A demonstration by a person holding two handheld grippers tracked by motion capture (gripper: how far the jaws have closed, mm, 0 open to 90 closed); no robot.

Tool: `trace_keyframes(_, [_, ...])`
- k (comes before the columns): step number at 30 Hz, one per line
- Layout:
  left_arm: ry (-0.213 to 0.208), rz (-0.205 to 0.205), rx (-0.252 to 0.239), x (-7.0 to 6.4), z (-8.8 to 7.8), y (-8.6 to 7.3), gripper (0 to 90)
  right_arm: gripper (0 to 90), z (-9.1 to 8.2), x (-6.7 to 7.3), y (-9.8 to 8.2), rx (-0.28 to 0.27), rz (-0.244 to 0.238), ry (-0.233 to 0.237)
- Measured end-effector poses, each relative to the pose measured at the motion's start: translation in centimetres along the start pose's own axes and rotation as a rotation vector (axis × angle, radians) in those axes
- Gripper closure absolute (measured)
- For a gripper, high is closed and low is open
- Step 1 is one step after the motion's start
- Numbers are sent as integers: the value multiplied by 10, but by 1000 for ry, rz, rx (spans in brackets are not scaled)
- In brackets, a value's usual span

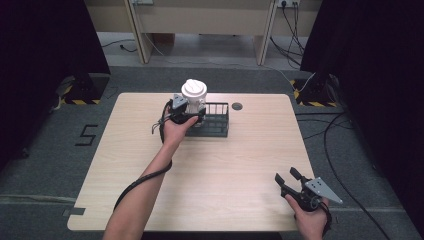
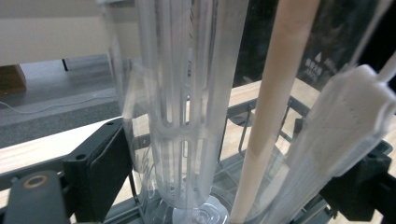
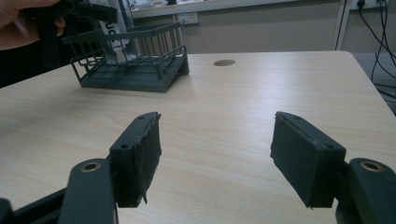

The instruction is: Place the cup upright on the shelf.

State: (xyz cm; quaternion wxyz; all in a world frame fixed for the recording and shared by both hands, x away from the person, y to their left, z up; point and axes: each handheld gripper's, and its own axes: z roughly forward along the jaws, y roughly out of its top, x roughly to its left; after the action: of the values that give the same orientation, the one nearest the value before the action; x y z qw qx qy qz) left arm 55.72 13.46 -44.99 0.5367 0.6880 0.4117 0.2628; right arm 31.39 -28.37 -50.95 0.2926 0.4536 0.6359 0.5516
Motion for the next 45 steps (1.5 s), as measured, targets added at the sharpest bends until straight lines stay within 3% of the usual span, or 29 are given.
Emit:
trace_keyframes(19, [-9, 69, -3, -1, -26, 3, 143, 331, 0, 0, 0, 5, 2, -1])
trace_keyframes(27, [-2, 72, 4, 2, -40, -5, 143, 331, 0, -1, 0, 6, 2, -6])
trace_keyframes(37, [3, 87, 10, 7, -65, -16, 143, 331, 0, -1, 0, 6, 1, -9])
trace_keyframes(45, [6, 84, 2, 13, -96, -30, 143, 331, 0, -1, -1, 7, 0, -13])
